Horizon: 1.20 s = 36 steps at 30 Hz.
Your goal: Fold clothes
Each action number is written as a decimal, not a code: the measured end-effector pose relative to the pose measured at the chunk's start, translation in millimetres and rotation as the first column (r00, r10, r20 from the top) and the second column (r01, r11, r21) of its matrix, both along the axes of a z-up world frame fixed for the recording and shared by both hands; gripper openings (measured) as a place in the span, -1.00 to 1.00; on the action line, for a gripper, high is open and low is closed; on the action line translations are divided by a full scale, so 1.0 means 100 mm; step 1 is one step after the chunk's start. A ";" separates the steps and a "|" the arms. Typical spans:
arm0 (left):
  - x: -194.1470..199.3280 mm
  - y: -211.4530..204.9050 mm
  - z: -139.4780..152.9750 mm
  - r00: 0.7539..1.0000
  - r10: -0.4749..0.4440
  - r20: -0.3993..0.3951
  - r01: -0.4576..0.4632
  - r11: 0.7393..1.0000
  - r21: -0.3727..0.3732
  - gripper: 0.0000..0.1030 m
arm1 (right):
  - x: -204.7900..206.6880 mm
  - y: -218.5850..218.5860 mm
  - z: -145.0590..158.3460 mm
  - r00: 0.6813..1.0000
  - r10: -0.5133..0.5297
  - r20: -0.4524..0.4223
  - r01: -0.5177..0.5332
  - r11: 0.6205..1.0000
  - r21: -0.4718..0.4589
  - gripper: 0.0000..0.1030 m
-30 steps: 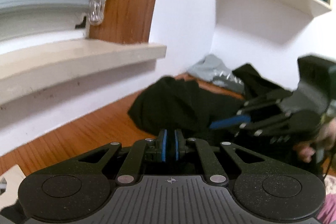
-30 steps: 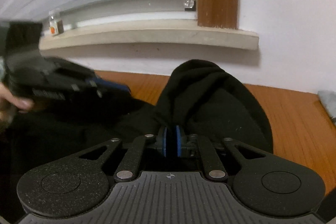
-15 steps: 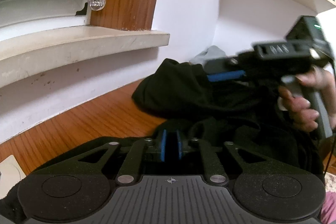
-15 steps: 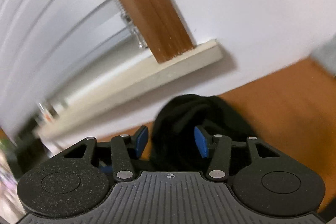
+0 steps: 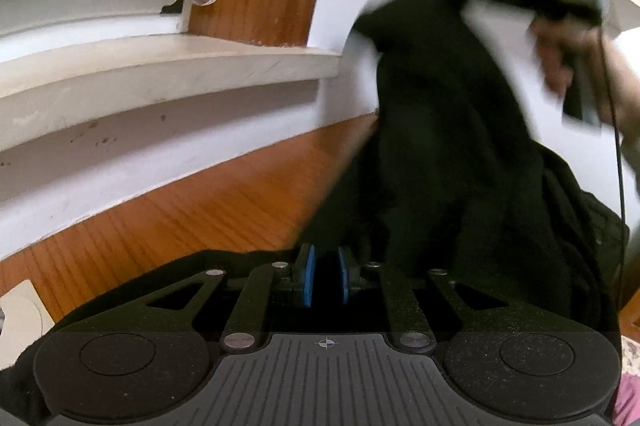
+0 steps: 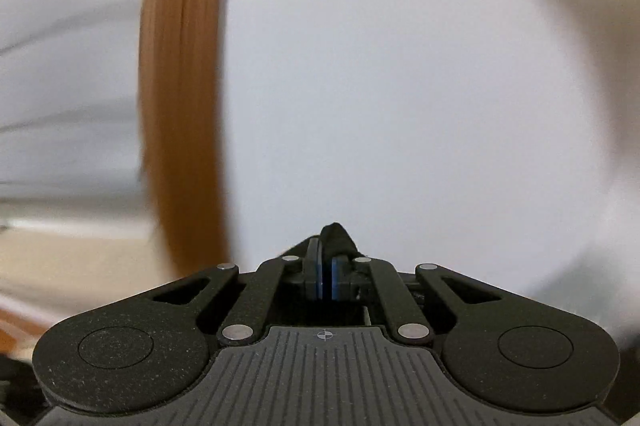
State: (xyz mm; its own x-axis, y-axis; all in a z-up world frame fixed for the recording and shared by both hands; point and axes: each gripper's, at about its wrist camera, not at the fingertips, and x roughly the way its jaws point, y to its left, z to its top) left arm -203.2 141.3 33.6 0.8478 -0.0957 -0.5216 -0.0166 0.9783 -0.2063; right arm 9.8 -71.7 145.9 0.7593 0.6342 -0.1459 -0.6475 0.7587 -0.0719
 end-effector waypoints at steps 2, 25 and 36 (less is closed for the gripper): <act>0.00 0.02 -0.01 1.000 0.015 -0.004 -0.015 1.000 -0.008 -0.73 | -0.11 -0.23 0.26 0.962 -0.074 0.263 0.069 0.997 0.029 -0.88; 0.02 -0.02 -0.03 0.997 0.060 -0.042 -0.058 0.998 0.039 -0.73 | 1.18 -2.14 -1.20 0.804 -0.489 -0.338 0.453 0.872 -0.184 0.33; 0.03 -0.03 -0.03 0.997 0.057 -0.046 -0.056 0.998 0.037 -0.73 | 1.12 -2.12 -1.38 0.815 -0.372 -0.445 0.342 0.928 -0.149 -0.21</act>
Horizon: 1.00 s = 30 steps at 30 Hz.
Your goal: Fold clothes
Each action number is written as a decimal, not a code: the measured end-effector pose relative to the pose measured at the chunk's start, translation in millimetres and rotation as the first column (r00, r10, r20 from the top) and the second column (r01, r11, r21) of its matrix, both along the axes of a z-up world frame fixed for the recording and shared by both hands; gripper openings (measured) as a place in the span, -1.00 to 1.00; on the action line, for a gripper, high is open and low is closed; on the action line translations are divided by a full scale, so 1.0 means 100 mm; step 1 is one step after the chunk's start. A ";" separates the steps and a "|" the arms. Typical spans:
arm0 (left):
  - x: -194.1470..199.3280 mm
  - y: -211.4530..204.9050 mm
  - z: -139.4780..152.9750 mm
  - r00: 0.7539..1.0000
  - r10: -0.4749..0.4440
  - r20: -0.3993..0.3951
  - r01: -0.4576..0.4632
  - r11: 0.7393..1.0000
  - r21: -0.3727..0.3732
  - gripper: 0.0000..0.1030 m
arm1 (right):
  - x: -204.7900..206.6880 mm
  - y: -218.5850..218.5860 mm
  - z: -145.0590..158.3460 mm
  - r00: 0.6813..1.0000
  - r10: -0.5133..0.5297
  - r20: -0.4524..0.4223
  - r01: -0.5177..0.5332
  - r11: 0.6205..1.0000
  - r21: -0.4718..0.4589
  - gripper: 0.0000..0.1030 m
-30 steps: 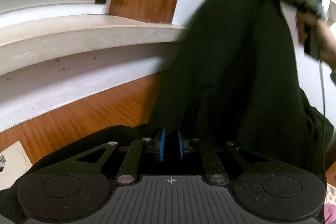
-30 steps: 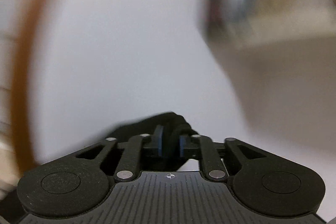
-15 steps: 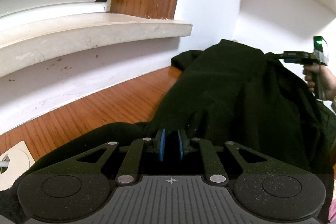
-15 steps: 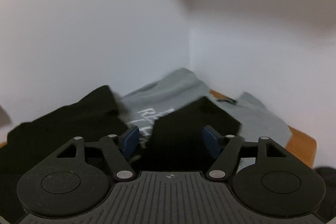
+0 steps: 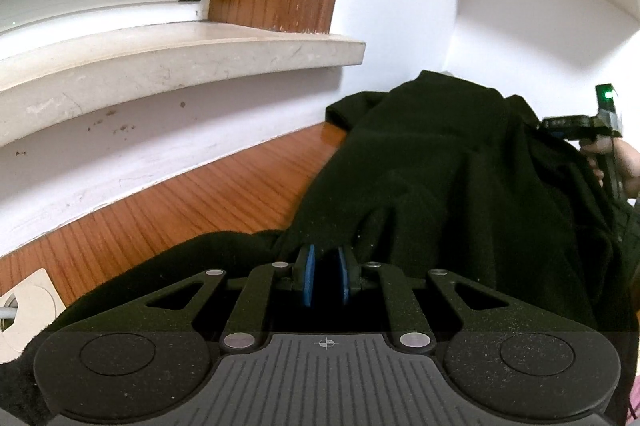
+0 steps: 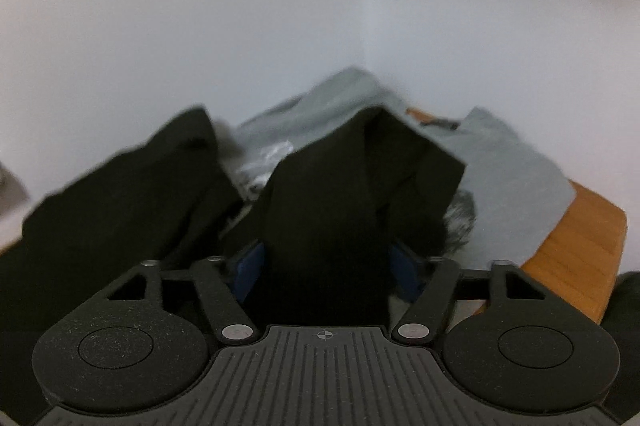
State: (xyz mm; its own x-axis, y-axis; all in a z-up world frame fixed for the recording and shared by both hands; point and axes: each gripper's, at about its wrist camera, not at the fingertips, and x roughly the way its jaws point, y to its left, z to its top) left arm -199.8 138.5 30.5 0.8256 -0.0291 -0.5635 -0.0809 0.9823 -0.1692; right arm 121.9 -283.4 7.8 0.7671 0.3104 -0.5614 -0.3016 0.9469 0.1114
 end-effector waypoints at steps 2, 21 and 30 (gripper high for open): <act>0.00 0.00 0.00 1.000 0.000 0.000 0.000 1.000 -0.001 -0.73 | -0.02 -0.01 0.01 0.999 -0.037 0.012 0.037 0.999 -0.017 -0.72; 0.00 -0.01 -0.01 1.000 -0.006 -0.005 0.006 1.000 -0.001 -0.65 | -0.65 -0.40 0.41 0.920 -0.234 0.313 0.222 0.972 0.074 0.18; 0.00 -0.02 -0.01 1.000 0.001 -0.012 -0.001 1.000 0.000 -0.65 | -0.25 0.26 0.09 0.981 -0.001 0.196 0.012 0.998 -0.056 0.16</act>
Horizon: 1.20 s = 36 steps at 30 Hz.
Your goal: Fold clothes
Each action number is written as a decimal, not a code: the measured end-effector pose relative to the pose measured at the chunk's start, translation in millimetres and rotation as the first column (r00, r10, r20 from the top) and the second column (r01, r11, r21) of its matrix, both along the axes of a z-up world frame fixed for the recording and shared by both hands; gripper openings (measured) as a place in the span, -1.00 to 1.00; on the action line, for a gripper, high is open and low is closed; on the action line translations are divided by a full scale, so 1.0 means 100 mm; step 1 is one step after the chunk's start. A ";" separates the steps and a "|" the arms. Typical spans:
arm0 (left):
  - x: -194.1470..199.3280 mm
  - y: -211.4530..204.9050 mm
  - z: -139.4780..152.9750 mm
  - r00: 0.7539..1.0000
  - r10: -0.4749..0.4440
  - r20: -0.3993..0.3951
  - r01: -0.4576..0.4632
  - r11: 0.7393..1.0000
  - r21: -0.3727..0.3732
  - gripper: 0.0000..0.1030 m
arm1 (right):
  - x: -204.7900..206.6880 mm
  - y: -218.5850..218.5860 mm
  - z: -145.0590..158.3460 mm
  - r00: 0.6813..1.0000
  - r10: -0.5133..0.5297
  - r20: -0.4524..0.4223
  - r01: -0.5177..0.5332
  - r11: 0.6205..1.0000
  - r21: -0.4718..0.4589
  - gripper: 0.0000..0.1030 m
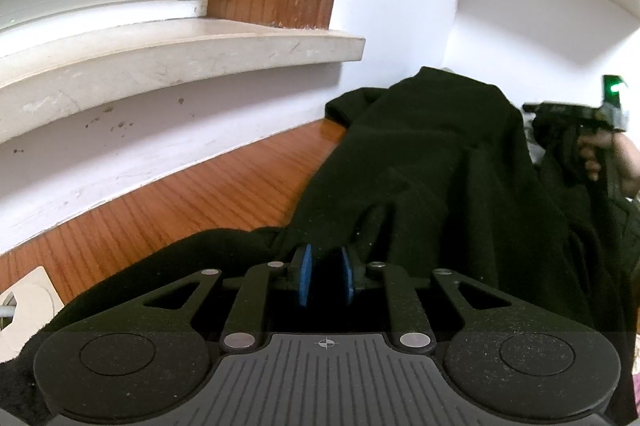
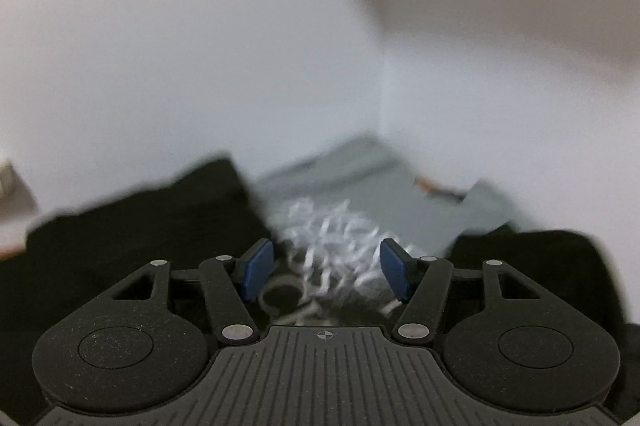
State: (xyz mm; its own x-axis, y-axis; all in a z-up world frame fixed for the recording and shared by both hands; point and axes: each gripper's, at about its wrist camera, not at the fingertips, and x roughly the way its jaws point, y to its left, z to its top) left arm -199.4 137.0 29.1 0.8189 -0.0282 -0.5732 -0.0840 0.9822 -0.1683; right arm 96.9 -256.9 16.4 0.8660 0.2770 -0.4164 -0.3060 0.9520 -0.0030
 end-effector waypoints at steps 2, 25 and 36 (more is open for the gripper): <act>-0.01 0.00 0.00 1.000 0.003 0.000 -0.003 1.000 0.000 -0.65 | 0.13 0.05 -0.12 0.998 -0.004 -0.055 0.003 1.000 -0.016 0.16; 1.13 -1.05 0.34 0.987 -0.161 0.000 0.158 0.968 0.193 -0.19 | 0.27 -0.09 -0.34 0.982 0.007 -0.191 0.012 0.995 0.097 0.38; 1.04 -0.95 -0.13 0.993 -0.105 -0.060 0.114 0.977 0.180 -0.20 | 0.26 -0.11 -0.34 0.982 0.008 -0.188 0.011 0.995 0.100 0.38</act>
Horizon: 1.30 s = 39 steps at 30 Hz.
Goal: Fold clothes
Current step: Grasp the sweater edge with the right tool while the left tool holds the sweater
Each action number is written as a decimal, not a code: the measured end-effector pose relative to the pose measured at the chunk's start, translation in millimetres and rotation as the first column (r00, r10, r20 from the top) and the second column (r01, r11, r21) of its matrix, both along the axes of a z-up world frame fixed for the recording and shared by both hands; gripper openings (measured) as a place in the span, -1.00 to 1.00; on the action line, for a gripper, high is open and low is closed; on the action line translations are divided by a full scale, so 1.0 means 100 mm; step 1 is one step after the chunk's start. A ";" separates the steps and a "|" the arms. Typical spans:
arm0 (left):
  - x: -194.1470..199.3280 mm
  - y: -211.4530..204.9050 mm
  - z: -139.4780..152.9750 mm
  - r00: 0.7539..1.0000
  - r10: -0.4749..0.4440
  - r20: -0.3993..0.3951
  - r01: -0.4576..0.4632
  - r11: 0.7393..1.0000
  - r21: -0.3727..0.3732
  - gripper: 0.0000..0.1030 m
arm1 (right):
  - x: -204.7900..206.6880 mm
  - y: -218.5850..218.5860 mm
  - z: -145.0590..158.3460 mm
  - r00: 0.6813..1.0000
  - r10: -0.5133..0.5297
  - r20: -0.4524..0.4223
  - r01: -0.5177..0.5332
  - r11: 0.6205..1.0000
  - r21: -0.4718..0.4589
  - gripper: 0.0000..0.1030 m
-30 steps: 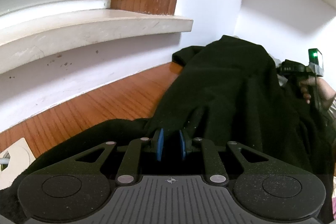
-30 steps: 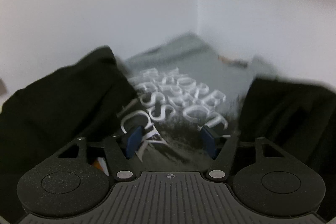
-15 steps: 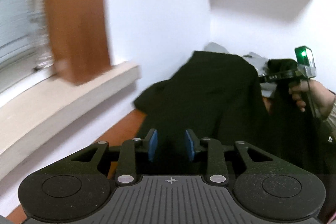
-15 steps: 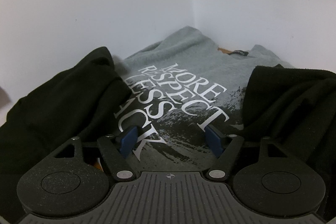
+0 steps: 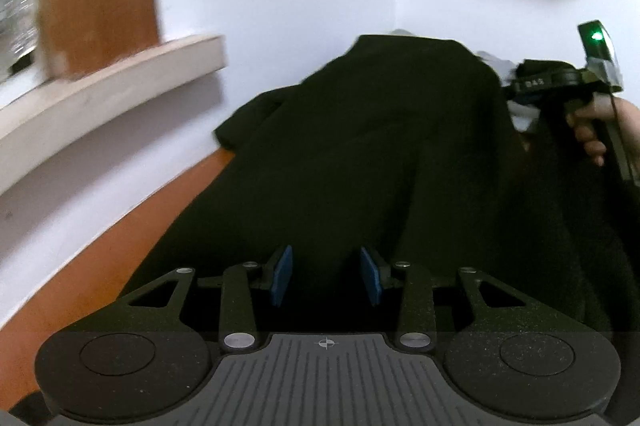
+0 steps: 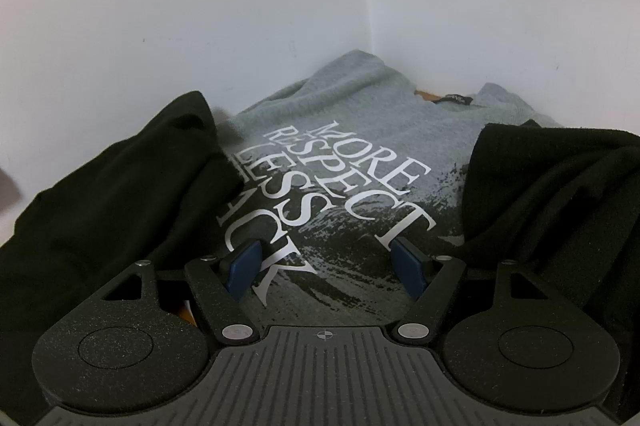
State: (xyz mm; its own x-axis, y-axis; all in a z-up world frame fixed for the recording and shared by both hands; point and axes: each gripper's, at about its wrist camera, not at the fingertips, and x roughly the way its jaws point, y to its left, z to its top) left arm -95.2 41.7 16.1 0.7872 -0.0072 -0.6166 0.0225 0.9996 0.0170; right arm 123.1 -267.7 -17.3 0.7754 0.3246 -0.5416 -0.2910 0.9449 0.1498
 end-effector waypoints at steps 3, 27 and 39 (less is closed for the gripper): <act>-0.12 0.04 -0.01 1.000 0.014 0.000 -0.014 1.000 -0.009 -0.20 | 0.00 -0.02 0.00 1.000 -0.005 0.005 0.005 1.000 0.008 0.38; -0.42 0.23 -0.01 0.998 0.058 0.021 -0.055 0.994 -0.095 -0.19 | -0.23 0.19 0.17 0.990 0.125 -0.061 -0.084 0.889 0.451 -0.06; -0.46 0.20 0.00 0.998 0.050 0.032 -0.047 0.995 -0.087 -0.18 | -0.29 1.11 0.15 0.963 0.231 -0.139 -0.142 0.873 0.466 -0.36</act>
State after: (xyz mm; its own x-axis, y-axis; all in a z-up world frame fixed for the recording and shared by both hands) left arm -140.8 61.9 16.6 0.8084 -0.0208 -0.5883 -0.0248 0.9973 -0.0694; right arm 94.2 -156.6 -2.7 0.5766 0.6947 -0.4300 -0.3802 0.6940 0.6114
